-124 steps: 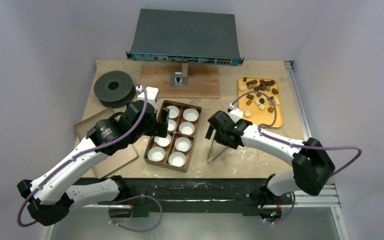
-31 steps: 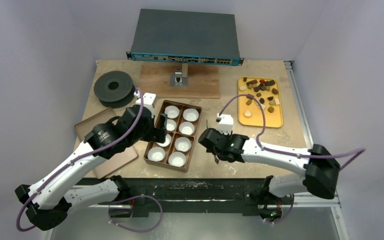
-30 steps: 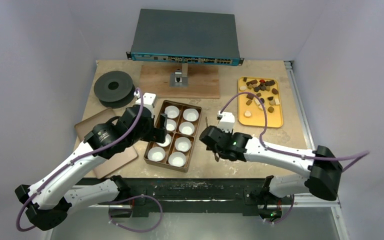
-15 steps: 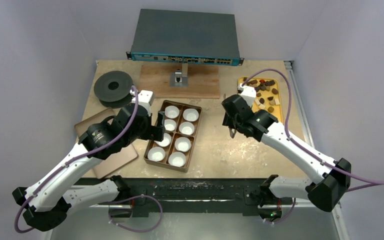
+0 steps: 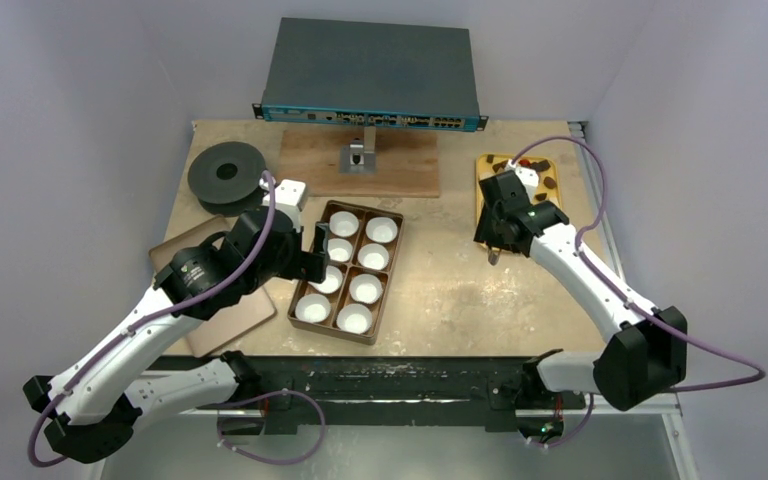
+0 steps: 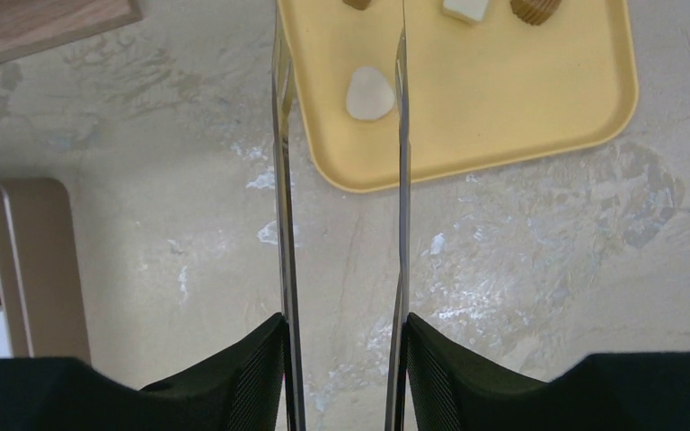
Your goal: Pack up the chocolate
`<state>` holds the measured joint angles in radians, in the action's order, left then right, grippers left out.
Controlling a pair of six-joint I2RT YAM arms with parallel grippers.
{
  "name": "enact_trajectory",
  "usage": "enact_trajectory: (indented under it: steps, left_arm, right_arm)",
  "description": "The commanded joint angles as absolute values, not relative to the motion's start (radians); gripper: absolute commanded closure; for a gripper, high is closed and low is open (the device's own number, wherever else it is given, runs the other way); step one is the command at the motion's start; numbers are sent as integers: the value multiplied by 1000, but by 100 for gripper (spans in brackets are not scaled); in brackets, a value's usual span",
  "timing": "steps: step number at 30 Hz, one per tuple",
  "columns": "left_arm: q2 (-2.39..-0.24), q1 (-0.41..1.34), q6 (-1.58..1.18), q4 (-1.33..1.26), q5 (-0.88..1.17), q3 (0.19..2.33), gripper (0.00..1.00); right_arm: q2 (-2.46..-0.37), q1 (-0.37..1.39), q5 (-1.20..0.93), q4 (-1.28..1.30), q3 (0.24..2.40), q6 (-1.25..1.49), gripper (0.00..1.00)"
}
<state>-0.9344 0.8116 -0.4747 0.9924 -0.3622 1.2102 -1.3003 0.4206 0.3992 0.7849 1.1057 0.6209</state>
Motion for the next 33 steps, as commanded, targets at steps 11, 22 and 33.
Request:
enact_trajectory:
  steps: [11,22,33]
  left_arm:
    - [-932,805,-451,975,-362,1250,0]
    - [-940,804,-460,982,-365,1253,0]
    - [-949,805,-469,980,-353,1256,0]
  right_arm:
    - [-1347,347,330,666,1023,555,49]
    - [-1341,333,301,645,982,563,61]
    - [-1279,333,298,707,984,574,67]
